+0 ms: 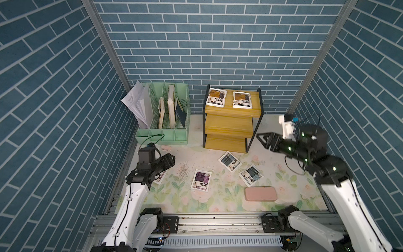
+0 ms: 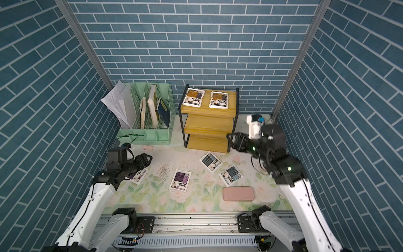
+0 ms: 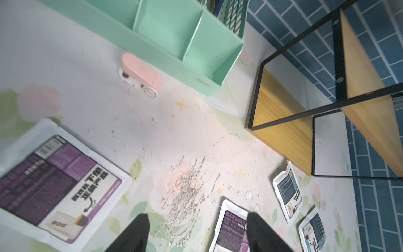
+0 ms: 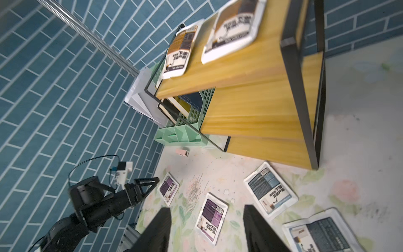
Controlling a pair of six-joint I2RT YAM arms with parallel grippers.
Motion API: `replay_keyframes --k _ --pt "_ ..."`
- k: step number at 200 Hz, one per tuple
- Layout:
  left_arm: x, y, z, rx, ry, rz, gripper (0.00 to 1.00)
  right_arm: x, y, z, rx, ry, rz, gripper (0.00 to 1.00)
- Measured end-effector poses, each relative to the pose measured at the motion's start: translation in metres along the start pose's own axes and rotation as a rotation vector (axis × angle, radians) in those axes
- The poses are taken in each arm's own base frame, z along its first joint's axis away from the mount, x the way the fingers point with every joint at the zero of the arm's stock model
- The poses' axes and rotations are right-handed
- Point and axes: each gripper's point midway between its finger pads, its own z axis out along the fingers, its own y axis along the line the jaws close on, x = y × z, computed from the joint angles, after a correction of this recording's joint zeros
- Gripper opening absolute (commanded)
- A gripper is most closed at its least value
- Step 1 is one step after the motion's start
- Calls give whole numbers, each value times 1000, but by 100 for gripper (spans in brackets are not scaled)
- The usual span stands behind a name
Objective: Place the bagged coffee beans on the shelf by color
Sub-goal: Place the coffee beans on the shelf, then pick up the coffee beans at the center of the board.
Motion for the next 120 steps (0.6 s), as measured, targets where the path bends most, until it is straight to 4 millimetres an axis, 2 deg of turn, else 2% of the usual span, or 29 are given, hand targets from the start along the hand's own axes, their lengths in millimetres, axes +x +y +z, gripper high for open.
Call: replay_keyframes --k 16,37,57,71,102,120 --pt "26 -11 10 21 80 27 74 51 -27 8 -28 31 108 50" --pt "57 -32 24 62 166 84 74 127 -66 46 -1 144 230 49" --pt "81 -31 37 58 221 82 72 186 -85 75 52 247 271 48" --pt "93 -22 43 36 245 70 69 210 -82 93 67 292 272 45" --pt "105 -15 52 24 276 50 61 253 -65 141 72 364 267 42" --pt "114 -13 58 35 307 45 57 270 -63 161 86 388 273 40"
